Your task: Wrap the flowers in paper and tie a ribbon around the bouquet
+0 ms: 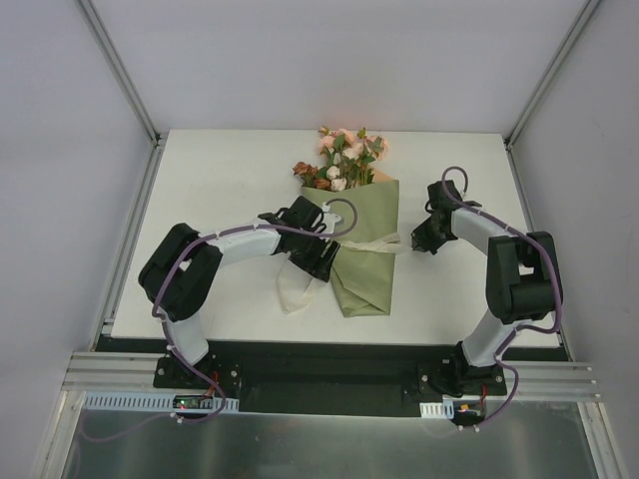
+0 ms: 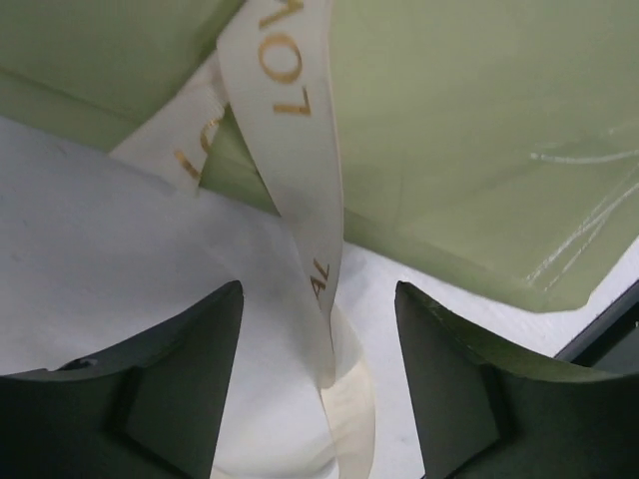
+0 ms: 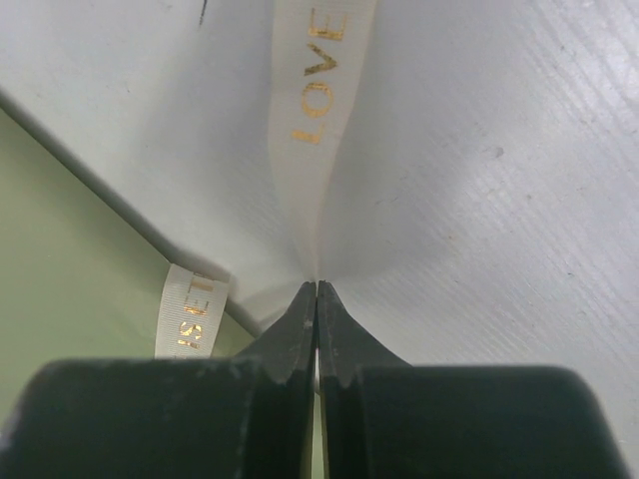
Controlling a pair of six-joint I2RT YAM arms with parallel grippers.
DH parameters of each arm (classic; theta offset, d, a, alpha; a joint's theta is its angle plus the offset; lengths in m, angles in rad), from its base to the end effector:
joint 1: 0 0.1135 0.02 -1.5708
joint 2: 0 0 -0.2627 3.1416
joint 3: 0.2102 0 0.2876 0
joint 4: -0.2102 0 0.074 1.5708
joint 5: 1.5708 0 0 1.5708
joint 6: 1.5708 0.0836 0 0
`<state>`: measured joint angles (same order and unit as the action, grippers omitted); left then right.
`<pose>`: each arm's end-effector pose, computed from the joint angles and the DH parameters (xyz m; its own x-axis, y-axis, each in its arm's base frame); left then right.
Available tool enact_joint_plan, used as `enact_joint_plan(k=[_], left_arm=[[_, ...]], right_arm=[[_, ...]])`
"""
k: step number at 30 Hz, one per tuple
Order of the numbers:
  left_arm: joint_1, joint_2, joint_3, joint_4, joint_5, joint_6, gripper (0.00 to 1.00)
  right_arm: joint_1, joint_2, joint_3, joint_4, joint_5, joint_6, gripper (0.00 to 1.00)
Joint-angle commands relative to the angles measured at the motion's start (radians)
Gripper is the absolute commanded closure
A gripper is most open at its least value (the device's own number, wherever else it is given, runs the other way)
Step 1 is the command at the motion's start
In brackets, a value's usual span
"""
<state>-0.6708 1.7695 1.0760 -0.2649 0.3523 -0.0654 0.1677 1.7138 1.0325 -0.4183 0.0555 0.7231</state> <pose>0.3065 -0.2800 0.1126 -0.6879 0.4676 -0.5552 0.6953 0.6438 -0.3193 0.3806 0.0597 0.1027 -0.7525 0.5427 -0.3731 0.4750 0.8397 0.2633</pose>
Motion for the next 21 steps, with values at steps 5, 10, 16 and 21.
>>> enact_joint_plan(k=[5, 10, 16, 21], left_arm=[[-0.013, 0.079, 0.012, 0.069, -0.09, -0.123, 0.79], [0.008, -0.008, -0.05, 0.087, -0.104, -0.198, 1.0], [0.092, -0.168, -0.184, 0.381, 0.396, -0.361, 1.0], [0.174, -0.223, -0.351, 0.77, 0.556, -0.64, 1.0]], right_arm=[[0.001, -0.056, -0.026, 0.006, 0.009, 0.019, 1.0], [0.022, -0.059, -0.015, -0.002, 0.036, -0.007, 1.0], [0.033, -0.092, 0.009, -0.028, 0.109, -0.068, 1.0], [0.041, -0.106, 0.011, -0.036, 0.141, -0.077, 1.0]])
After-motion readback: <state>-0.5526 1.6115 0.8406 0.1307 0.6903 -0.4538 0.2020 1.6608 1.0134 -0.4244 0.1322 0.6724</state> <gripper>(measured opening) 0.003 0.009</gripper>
